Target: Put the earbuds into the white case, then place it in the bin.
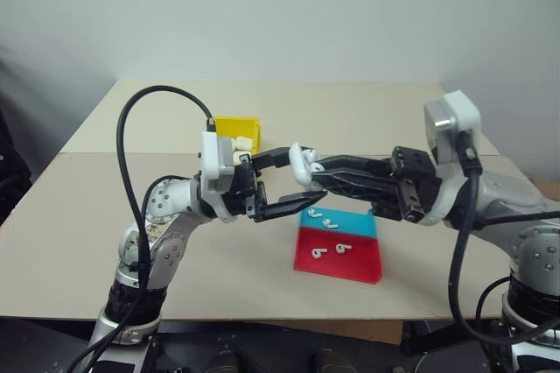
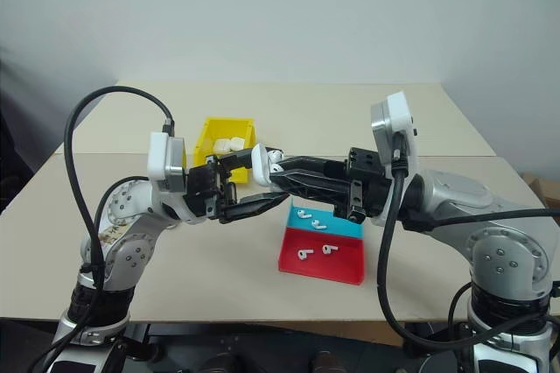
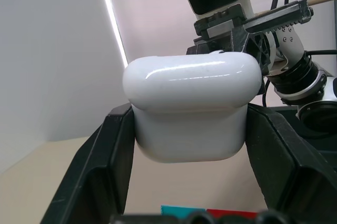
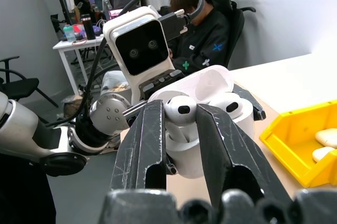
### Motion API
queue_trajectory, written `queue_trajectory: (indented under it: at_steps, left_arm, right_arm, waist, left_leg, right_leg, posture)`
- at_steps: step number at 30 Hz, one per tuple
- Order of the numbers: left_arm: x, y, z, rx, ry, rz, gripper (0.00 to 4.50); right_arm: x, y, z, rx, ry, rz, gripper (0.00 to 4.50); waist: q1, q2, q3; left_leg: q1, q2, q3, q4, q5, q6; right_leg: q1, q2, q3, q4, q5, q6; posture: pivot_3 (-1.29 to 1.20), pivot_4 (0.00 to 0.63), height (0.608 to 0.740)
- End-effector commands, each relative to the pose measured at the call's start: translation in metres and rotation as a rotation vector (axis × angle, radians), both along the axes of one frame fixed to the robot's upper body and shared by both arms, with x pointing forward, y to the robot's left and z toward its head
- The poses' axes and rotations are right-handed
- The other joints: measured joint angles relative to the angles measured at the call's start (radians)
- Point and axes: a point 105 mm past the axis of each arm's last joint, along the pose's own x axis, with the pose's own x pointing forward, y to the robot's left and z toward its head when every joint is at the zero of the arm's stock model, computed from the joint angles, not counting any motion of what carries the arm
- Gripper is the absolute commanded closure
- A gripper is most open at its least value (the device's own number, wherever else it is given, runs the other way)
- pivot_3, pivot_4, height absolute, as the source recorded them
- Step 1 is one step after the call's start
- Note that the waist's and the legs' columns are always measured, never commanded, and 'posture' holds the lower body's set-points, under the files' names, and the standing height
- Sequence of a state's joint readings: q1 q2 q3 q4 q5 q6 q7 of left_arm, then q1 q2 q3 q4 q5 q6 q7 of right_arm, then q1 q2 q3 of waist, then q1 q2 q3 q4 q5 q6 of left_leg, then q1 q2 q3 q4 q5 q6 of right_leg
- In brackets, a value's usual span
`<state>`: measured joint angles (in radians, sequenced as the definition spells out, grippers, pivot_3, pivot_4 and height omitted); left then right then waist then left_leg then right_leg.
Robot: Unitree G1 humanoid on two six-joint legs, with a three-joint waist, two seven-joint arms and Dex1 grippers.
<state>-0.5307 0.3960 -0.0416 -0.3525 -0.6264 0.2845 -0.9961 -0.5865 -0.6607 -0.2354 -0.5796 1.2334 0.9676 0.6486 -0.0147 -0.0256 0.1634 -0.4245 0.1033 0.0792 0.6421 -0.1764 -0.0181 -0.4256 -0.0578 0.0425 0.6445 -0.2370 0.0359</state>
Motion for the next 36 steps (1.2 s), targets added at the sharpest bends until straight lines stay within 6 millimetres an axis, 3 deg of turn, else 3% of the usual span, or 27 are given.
queue_trajectory:
  at_steps: [1, 16, 17, 19, 36]
  left_arm:
    - [-0.005, 0.0, 0.01, -0.032, -0.056, -0.011, 1.69]
    - [-0.004, -0.001, 0.011, -0.04, -0.057, -0.014, 1.69]
    - [-0.004, -0.001, 0.011, -0.04, -0.058, -0.014, 1.69]
    - [-0.004, -0.001, 0.011, -0.041, -0.057, -0.015, 1.69]
    - [-0.005, 0.0, 0.013, -0.046, -0.061, -0.012, 1.69]
  right_arm:
    - [-0.004, 0.002, -0.001, -0.026, -0.024, 0.004, 3.58]
    - [-0.005, 0.003, -0.004, -0.052, -0.077, -0.017, 3.58]
    - [-0.005, 0.003, -0.005, -0.053, -0.077, -0.015, 3.08]
    - [-0.004, 0.003, -0.004, -0.046, -0.073, -0.024, 2.58]
    - [0.006, -0.009, 0.002, -0.034, -0.161, -0.121, 2.58]
  waist:
    - [0.0, 0.0, 0.0]
    - [0.0, 0.0, 0.0]
    - [0.0, 0.0, 0.0]
    - [0.0, 0.0, 0.0]
    - [0.001, 0.0, 0.0]
  left_leg:
    - [0.0, 0.0, 0.0, 0.0, 0.0, 0.0]
    - [0.0, 0.0, 0.0, 0.0, 0.0, 0.0]
    - [0.0, 0.0, 0.0, 0.0, 0.0, 0.0]
    - [0.0, 0.0, 0.0, 0.0, 0.0, 0.0]
    - [0.0, 0.0, 0.0, 0.0, 0.0, 0.0]
  right_leg:
    - [0.0, 0.0, 0.0, 0.0, 0.0, 0.0]
    - [0.0, 0.0, 0.0, -0.001, 0.0, 0.0]
    - [0.0, 0.0, 0.0, -0.001, 0.0, 0.0]
    - [0.0, 0.0, 0.0, -0.002, 0.0, 0.0]
    - [0.0, 0.0, 0.0, -0.002, -0.001, 0.0]
  posture:
    - [0.0, 0.15, 0.74]
    - [0.0, 0.15, 0.74]
    - [0.0, 0.15, 0.74]
    - [0.0, 0.15, 0.74]
    - [0.0, 0.15, 0.74]
